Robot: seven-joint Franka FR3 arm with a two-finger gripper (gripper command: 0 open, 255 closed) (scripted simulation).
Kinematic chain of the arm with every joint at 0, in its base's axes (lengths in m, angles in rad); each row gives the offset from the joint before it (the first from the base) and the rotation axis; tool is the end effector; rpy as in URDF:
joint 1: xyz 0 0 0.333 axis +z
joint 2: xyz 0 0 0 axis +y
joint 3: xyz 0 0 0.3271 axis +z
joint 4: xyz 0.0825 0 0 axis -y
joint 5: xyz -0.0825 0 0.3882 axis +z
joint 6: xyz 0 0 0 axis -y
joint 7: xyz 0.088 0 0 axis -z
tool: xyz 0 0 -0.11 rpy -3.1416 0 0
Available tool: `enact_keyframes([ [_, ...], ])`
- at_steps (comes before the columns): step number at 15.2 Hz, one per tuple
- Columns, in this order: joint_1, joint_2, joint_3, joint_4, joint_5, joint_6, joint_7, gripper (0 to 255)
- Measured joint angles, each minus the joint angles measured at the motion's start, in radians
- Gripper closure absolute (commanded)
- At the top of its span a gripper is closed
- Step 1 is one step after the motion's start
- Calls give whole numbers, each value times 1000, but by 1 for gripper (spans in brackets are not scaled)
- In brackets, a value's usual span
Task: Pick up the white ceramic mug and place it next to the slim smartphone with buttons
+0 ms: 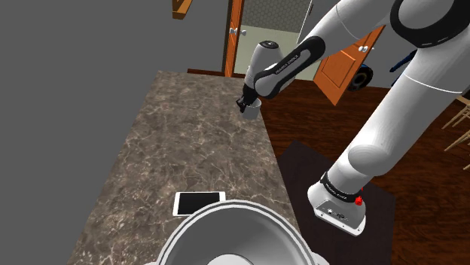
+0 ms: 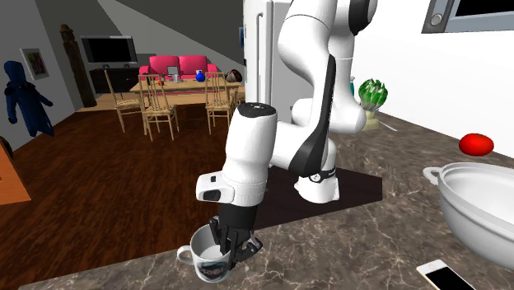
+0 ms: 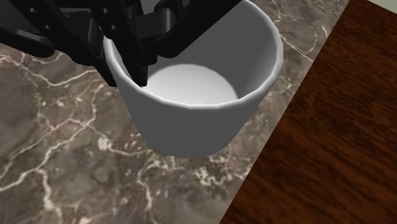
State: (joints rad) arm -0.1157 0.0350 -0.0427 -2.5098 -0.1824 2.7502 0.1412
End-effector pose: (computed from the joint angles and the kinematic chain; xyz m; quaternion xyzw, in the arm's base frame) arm 0.4834 -0.0700 0.2922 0.9914 -0.0685 0.1017 0.0448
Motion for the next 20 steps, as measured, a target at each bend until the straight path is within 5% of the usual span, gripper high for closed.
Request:
enact_keyframes([
  [20, 9, -191, 5, 70, 51, -260, -52, 255],
])
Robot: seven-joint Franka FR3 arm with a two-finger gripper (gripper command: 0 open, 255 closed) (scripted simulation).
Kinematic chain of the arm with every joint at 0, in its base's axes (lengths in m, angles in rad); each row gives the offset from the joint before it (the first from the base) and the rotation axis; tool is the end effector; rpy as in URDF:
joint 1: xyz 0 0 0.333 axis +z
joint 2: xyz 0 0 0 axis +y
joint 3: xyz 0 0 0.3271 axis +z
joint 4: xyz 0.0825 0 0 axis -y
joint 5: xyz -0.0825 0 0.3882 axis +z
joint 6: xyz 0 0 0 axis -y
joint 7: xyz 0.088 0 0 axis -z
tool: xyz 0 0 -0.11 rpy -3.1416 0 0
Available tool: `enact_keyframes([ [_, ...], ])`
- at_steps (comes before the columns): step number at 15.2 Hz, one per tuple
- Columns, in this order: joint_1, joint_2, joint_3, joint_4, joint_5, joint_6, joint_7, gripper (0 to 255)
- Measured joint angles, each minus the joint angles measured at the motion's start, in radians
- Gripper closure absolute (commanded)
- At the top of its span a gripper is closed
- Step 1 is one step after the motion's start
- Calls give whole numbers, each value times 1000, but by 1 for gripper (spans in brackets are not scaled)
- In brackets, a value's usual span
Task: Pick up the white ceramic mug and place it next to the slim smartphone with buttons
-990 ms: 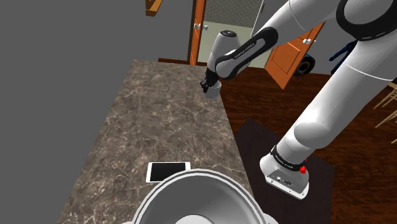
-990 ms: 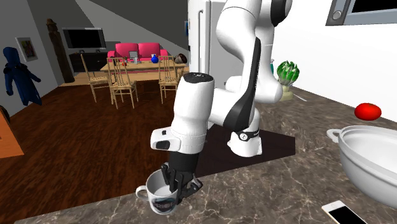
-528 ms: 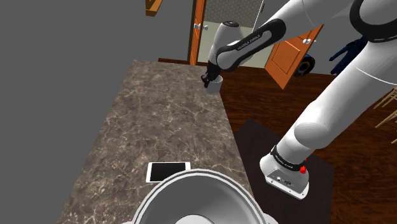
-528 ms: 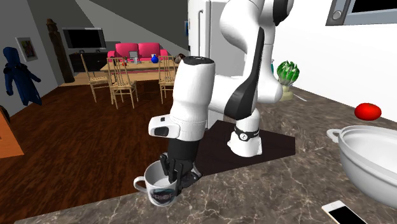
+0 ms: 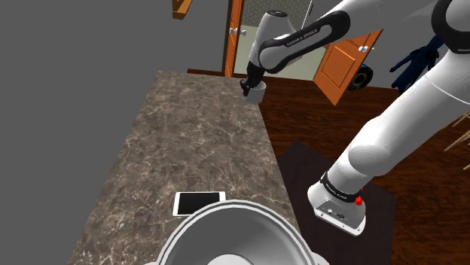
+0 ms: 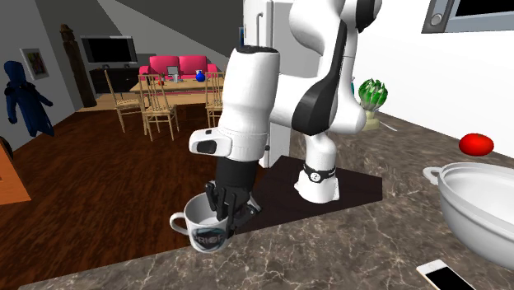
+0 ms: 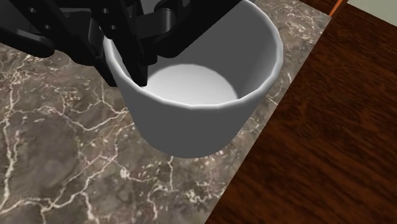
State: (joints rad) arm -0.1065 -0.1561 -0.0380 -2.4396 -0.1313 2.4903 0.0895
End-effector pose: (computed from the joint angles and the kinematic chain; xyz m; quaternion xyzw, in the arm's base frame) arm 0.4820 -0.0698 0.3879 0.9914 -0.0685 0.1019 0.0448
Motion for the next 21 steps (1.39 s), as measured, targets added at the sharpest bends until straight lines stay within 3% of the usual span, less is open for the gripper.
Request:
enact_keyframes([
  [11, 9, -80, 9, 65, 14, -146, -4, 255],
  [21, 100, -147, 175, 17, 16, -188, 243, 255],
])
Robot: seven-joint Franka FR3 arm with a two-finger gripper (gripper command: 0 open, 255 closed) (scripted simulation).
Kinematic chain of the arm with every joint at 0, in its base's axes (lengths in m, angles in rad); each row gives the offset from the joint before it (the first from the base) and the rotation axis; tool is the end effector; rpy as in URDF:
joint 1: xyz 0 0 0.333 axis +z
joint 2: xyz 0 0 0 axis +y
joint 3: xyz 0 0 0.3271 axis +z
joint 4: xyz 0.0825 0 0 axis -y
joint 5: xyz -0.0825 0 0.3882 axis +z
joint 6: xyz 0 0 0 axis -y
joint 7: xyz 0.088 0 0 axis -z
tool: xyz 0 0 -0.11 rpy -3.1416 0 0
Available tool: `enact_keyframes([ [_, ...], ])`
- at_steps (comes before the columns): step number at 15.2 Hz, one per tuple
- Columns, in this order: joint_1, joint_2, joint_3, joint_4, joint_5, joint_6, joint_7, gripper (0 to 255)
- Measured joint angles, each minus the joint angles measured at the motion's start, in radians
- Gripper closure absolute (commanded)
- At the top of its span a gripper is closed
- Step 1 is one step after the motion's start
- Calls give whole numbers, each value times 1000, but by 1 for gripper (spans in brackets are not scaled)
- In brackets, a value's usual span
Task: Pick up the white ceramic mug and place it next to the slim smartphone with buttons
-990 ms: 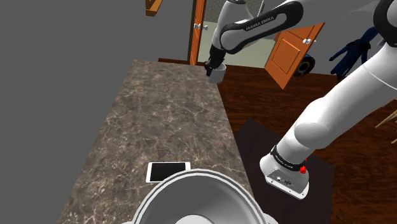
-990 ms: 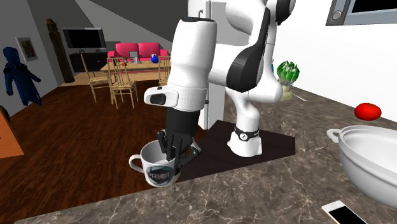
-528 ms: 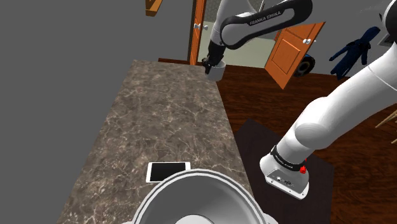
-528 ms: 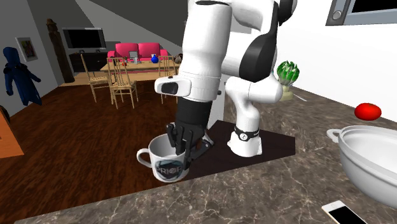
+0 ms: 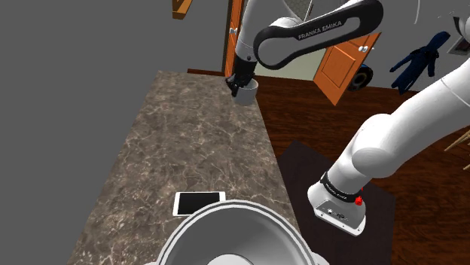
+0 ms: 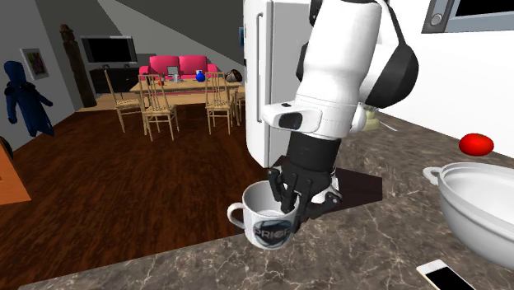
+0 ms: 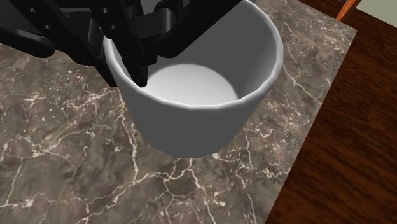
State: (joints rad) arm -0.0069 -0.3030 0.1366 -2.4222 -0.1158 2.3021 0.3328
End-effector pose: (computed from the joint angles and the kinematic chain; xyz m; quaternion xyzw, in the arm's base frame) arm 0.4586 0.0588 0.4446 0.9915 -0.0675 0.1019 0.0447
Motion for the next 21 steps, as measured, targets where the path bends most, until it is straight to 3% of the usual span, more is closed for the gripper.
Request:
enact_keyframes([
  [8, 81, -4, 152, 15, 13, -43, 219, 255],
  [21, 167, 178, 368, 211, -60, -116, 564, 255],
])
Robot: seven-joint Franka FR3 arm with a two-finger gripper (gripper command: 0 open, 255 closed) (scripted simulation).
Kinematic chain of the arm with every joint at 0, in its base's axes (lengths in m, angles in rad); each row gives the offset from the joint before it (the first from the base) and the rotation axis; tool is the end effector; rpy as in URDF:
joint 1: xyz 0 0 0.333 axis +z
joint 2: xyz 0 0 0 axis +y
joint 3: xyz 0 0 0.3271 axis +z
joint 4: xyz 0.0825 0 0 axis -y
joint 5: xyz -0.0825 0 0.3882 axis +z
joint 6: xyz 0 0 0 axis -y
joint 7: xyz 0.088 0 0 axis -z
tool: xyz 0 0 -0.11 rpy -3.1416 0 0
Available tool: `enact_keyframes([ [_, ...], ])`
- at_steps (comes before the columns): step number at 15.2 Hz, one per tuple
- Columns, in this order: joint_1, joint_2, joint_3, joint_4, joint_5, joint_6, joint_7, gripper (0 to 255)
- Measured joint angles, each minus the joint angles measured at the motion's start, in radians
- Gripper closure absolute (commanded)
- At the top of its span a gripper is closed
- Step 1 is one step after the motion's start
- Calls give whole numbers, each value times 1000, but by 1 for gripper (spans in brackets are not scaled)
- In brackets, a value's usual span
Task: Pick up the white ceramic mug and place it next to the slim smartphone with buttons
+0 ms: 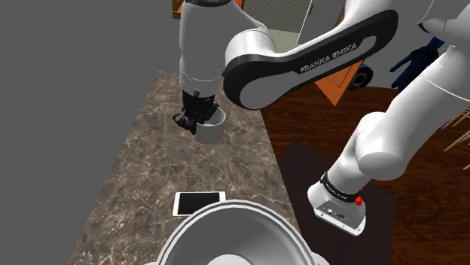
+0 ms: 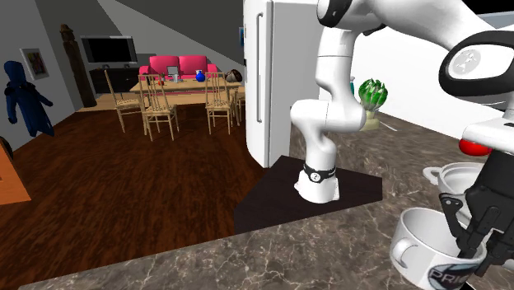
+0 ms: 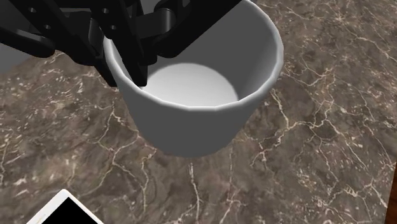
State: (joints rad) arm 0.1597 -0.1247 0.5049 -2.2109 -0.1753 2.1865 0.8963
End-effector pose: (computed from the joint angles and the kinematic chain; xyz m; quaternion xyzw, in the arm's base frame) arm 0.4107 0.3192 0.4404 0.9915 -0.0680 0.1017 0.0450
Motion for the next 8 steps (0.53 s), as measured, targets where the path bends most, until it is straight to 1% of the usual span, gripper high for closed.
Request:
enact_keyframes([
  [8, -3, 59, 11, -50, -51, 94, 56, 255],
])
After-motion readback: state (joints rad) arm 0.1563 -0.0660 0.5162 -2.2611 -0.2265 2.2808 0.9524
